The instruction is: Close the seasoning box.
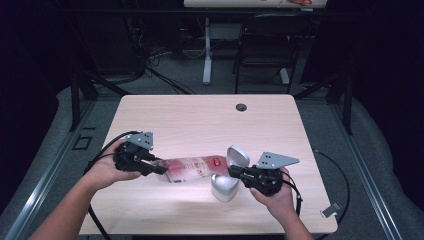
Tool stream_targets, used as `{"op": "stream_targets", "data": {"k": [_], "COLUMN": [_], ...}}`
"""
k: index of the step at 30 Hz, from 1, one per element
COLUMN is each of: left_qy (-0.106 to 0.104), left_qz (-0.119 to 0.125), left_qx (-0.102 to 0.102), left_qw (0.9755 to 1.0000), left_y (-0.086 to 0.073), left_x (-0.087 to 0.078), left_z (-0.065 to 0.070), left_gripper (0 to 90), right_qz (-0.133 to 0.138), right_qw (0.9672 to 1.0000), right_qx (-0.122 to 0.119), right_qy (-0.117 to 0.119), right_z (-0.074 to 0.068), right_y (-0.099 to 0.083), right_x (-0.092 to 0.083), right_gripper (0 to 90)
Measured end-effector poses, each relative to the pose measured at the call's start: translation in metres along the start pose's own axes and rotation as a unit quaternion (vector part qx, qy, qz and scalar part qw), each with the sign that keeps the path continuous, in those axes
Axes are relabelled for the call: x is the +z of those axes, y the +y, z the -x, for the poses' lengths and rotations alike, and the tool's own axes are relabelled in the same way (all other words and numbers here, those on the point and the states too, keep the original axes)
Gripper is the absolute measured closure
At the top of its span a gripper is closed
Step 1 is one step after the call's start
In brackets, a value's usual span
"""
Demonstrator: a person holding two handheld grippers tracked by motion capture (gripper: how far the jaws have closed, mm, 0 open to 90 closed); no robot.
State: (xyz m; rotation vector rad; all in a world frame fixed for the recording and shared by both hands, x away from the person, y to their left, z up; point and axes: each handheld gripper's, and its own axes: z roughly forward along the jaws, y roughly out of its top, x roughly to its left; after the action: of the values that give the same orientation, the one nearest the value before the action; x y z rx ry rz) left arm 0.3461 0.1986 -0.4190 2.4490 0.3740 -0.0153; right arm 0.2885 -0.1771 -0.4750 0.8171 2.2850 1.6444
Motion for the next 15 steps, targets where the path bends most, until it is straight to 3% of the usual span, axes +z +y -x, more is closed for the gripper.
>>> {"op": "stream_targets", "data": {"k": [15], "left_qy": [0.002], "left_qz": [0.004], "left_qx": [-0.006], "left_qw": [1.0000], "left_y": [-0.0070], "left_x": [0.0014], "left_z": [0.0002], "left_gripper": [72.6], "right_qz": [-0.006], "right_qw": [0.9998], "right_qx": [-0.020], "right_qy": [-0.004], "right_z": [-0.0037], "right_y": [0.0083], "right_x": [0.0015], "right_gripper": [90.0]}}
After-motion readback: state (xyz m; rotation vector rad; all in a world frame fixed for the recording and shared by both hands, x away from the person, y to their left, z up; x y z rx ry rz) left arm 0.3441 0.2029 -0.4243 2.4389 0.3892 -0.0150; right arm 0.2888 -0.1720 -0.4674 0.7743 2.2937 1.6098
